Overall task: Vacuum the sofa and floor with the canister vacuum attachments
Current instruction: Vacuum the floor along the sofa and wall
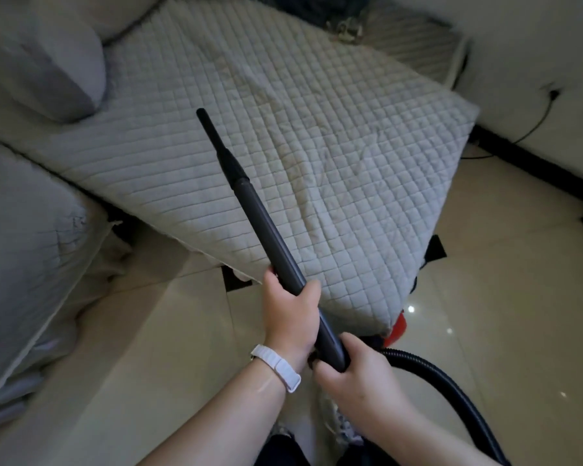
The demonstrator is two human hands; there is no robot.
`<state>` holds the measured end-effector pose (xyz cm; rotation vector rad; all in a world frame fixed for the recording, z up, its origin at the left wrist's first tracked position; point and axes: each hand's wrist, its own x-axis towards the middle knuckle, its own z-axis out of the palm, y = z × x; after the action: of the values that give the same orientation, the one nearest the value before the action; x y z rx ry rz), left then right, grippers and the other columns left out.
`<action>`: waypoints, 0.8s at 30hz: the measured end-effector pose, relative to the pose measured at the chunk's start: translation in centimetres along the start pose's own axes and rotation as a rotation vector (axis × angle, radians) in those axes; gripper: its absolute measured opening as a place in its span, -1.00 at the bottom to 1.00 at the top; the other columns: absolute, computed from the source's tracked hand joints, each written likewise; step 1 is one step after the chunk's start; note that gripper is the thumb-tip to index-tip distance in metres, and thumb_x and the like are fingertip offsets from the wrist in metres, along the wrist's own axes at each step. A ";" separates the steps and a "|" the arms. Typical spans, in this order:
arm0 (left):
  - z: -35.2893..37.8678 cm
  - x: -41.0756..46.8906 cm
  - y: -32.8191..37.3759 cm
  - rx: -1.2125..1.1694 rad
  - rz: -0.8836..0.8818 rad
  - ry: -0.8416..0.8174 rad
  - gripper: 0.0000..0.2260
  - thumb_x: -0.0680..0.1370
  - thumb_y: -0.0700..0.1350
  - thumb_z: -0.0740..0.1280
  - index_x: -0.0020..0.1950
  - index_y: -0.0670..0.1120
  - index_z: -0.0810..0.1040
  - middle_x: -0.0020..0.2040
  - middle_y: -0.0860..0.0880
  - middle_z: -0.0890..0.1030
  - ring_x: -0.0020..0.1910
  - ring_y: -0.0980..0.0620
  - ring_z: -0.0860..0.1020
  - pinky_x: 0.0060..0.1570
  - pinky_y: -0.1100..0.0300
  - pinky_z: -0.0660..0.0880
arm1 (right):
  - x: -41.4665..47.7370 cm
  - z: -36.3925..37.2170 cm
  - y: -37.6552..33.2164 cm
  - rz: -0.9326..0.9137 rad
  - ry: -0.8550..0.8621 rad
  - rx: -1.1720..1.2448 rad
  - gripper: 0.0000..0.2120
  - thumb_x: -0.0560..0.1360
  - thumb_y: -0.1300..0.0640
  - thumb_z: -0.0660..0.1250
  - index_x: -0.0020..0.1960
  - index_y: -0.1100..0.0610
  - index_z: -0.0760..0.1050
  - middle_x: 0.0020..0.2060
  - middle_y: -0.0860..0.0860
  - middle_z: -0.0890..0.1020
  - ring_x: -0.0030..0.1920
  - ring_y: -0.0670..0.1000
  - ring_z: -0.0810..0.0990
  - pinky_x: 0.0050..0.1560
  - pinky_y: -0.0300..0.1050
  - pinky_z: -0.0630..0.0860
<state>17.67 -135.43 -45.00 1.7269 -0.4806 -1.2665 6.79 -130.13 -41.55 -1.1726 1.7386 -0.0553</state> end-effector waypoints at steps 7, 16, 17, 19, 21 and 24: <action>7.1 -3.8 -0.8 0.088 -0.046 -0.115 -0.77 0.46 -0.24 0.36 0.06 -0.06 0.42 -0.25 0.00 0.56 -0.36 0.05 0.52 -0.34 0.18 0.49 | -1.8 -5.7 4.7 0.112 -0.015 0.128 -0.94 0.36 0.03 0.36 -0.25 -0.05 0.47 -0.49 -0.11 0.53 -0.44 -0.06 0.51 -0.28 0.03 0.62; 20.7 -10.0 -2.8 0.167 -0.048 -0.182 -0.75 0.45 -0.20 0.38 0.05 -0.02 0.40 -0.24 -0.11 0.58 -0.38 -0.01 0.55 -0.37 0.10 0.52 | -2.5 -16.0 14.2 0.128 0.008 0.261 -0.88 0.43 -0.02 0.35 -0.22 -0.03 0.45 -0.45 -0.09 0.51 -0.43 -0.03 0.50 -0.29 -0.06 0.56; 22.5 -11.2 -3.1 0.162 -0.065 -0.198 -0.75 0.47 -0.23 0.37 0.07 -0.05 0.40 -0.25 -0.13 0.58 -0.41 0.01 0.54 -0.41 0.14 0.52 | -2.9 -17.4 15.7 0.138 0.014 0.271 -0.87 0.43 -0.03 0.34 -0.23 -0.04 0.43 -0.45 -0.09 0.50 -0.43 -0.02 0.50 -0.30 -0.08 0.55; 26.1 -13.5 -4.1 0.165 -0.094 -0.238 -0.77 0.48 -0.25 0.36 0.07 -0.07 0.39 -0.26 -0.14 0.56 -0.42 0.02 0.54 -0.42 0.14 0.52 | -3.6 -20.0 18.9 0.160 0.029 0.298 -0.85 0.44 -0.05 0.33 -0.24 -0.05 0.41 -0.44 -0.09 0.50 -0.42 -0.01 0.52 -0.31 -0.11 0.52; 29.7 -15.9 -5.3 0.217 -0.107 -0.275 -0.76 0.42 -0.18 0.37 0.01 -0.03 0.37 -0.23 -0.18 0.54 -0.35 -0.07 0.55 -0.35 -0.05 0.60 | -4.4 -22.6 22.3 0.199 0.037 0.319 -0.86 0.43 -0.08 0.32 -0.18 -0.04 0.45 -0.43 -0.08 0.52 -0.40 0.00 0.56 -0.29 -0.11 0.53; 34.9 -19.2 -7.0 0.305 -0.070 -0.325 -0.77 0.45 -0.20 0.37 0.01 -0.05 0.36 -0.22 -0.19 0.54 -0.31 -0.09 0.55 -0.30 -0.04 0.59 | -5.2 -25.9 27.3 0.267 0.056 0.331 -0.75 0.32 -0.18 0.27 -0.14 -0.03 0.46 -0.39 -0.05 0.56 -0.31 0.09 0.67 -0.15 0.01 0.65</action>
<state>-22.65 -132.94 -42.50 1.8033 -0.8451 -1.6007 -30.57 -123.63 -38.99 -0.6998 1.8376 -0.2081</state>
